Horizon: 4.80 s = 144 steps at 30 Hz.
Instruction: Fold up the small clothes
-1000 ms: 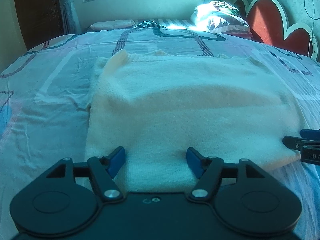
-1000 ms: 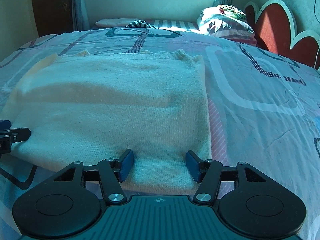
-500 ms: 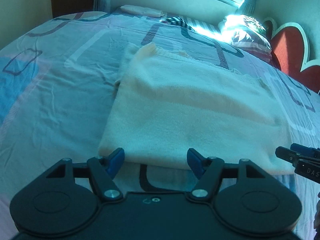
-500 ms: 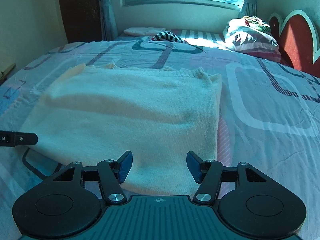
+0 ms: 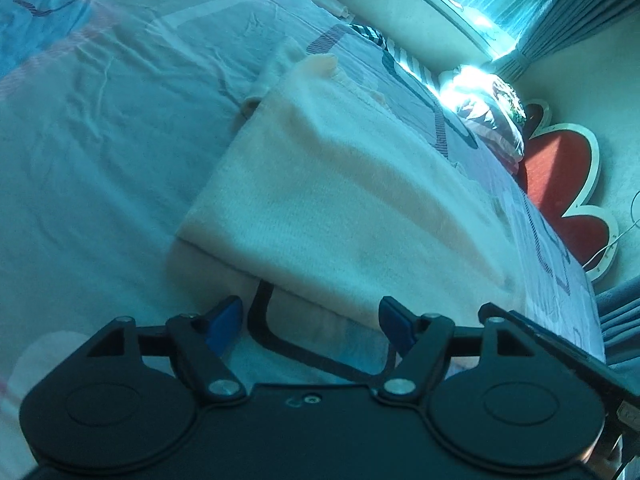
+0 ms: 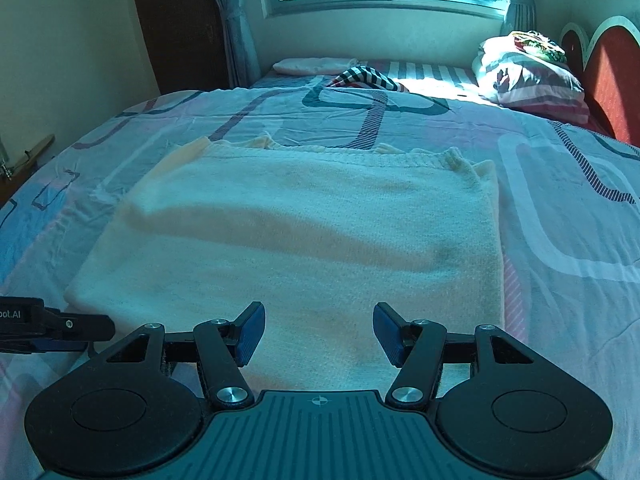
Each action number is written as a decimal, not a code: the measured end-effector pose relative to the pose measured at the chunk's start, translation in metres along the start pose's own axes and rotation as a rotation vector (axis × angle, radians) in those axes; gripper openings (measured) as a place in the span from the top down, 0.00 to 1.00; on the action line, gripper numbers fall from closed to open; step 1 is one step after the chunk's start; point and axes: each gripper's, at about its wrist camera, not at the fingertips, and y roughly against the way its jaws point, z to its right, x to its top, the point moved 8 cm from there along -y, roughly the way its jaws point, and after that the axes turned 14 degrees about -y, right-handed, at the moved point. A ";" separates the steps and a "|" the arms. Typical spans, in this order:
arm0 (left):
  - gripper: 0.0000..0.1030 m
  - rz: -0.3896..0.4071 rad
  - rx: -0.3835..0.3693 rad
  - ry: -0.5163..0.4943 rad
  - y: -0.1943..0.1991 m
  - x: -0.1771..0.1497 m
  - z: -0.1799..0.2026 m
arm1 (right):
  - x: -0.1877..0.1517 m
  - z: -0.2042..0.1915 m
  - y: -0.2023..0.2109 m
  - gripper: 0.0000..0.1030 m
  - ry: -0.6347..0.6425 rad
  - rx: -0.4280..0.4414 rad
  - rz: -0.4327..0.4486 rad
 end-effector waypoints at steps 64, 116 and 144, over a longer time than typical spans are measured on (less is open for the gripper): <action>0.64 0.053 -0.182 -0.707 -0.065 -0.025 0.206 | 0.062 0.123 0.032 0.34 -0.331 0.037 0.107; 0.67 0.037 -0.120 -0.377 -0.073 0.006 0.133 | 0.003 0.141 0.041 0.83 -0.418 0.075 -0.116; 0.44 0.076 -0.049 -0.196 -0.154 0.143 0.137 | 0.151 0.134 -0.051 0.60 -0.208 -0.097 0.141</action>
